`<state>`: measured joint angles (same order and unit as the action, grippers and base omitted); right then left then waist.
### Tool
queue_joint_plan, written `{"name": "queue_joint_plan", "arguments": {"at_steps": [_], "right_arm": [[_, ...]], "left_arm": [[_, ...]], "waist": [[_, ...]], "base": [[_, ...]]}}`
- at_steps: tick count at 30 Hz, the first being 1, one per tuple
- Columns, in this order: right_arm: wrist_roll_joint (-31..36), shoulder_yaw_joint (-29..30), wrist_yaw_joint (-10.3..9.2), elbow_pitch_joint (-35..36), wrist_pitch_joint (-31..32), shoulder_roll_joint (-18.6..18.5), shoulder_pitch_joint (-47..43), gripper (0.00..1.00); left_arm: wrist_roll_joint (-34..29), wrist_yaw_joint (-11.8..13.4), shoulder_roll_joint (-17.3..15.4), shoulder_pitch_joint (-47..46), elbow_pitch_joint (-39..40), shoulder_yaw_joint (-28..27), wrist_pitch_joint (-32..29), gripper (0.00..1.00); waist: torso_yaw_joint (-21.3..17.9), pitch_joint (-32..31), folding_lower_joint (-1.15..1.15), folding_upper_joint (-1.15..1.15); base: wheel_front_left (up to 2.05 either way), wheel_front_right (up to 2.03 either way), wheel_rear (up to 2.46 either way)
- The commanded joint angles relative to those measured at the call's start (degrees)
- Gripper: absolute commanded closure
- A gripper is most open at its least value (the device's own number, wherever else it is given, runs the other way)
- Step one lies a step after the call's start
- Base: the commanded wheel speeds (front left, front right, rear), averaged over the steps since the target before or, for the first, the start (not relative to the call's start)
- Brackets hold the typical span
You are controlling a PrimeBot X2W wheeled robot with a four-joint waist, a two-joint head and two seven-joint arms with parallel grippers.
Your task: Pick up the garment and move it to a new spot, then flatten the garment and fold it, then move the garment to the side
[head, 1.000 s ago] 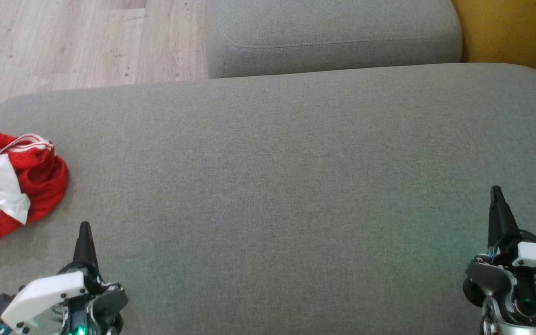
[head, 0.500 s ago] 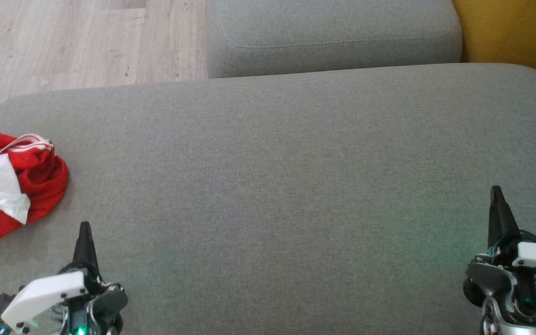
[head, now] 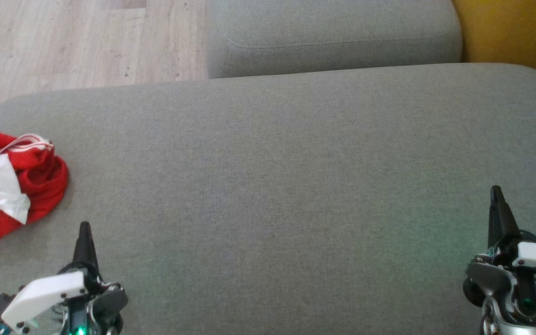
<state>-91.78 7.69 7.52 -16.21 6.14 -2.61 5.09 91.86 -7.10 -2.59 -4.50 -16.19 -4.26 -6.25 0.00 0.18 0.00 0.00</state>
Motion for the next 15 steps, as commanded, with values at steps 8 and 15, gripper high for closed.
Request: {"name": "queue_joint_plan", "arguments": {"at_steps": [8,15], "right_arm": [[0.0,0.0,0.01,-0.6,0.0,0.0,0.0,0.0],[0.5,-0.5,0.01,-2.4,-0.4,0.1,-0.5,0.0]], "left_arm": [[0.0,0.0,0.0,0.1,-0.5,0.1,0.0,0.0],[-0.5,0.0,0.0,0.8,-2.5,0.6,0.8,0.0]], "waist": [[0.0,0.0,0.0,0.0],[0.0,0.1,0.0,0.0]], "base": [[0.0,0.0,0.0],[0.0,0.0,0.0]]}}
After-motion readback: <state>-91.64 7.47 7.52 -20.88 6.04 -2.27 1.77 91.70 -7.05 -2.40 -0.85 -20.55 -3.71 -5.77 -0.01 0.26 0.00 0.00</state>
